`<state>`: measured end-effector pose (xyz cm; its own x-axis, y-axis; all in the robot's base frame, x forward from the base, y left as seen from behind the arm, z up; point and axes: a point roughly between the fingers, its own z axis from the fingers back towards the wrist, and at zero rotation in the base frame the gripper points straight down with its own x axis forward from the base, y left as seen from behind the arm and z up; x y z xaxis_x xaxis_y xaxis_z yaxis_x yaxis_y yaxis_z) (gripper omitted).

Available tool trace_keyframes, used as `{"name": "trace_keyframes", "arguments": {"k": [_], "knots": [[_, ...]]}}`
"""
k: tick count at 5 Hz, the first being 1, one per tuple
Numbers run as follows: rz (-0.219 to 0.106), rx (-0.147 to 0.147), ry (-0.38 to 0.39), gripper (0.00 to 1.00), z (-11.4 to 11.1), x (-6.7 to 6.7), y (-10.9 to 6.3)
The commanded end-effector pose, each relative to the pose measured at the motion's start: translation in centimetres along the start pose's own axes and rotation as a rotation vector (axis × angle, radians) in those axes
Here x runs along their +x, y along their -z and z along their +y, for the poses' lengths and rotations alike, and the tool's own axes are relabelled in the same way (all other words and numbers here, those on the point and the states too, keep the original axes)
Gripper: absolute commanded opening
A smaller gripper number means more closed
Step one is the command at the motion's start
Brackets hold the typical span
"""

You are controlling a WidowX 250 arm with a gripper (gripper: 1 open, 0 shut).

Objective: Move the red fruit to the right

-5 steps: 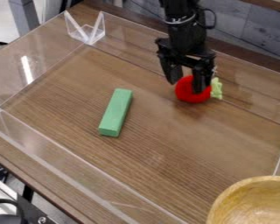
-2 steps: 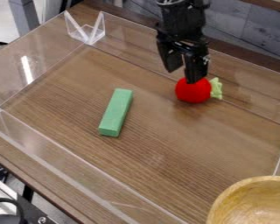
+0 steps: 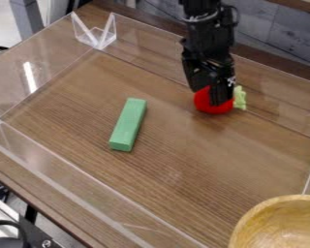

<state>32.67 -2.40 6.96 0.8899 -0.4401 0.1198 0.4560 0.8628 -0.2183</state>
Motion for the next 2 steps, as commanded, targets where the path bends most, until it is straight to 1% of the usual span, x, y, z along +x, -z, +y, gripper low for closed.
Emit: {"name": "trace_keyframes", "arguments": {"k": [1, 2], "knots": [[-0.082, 0.046, -0.037, 0.00, 1.4, 1.1, -2.0], [-0.137, 0.072, -0.093, 0.00, 2.6, 1.9, -3.4]]}}
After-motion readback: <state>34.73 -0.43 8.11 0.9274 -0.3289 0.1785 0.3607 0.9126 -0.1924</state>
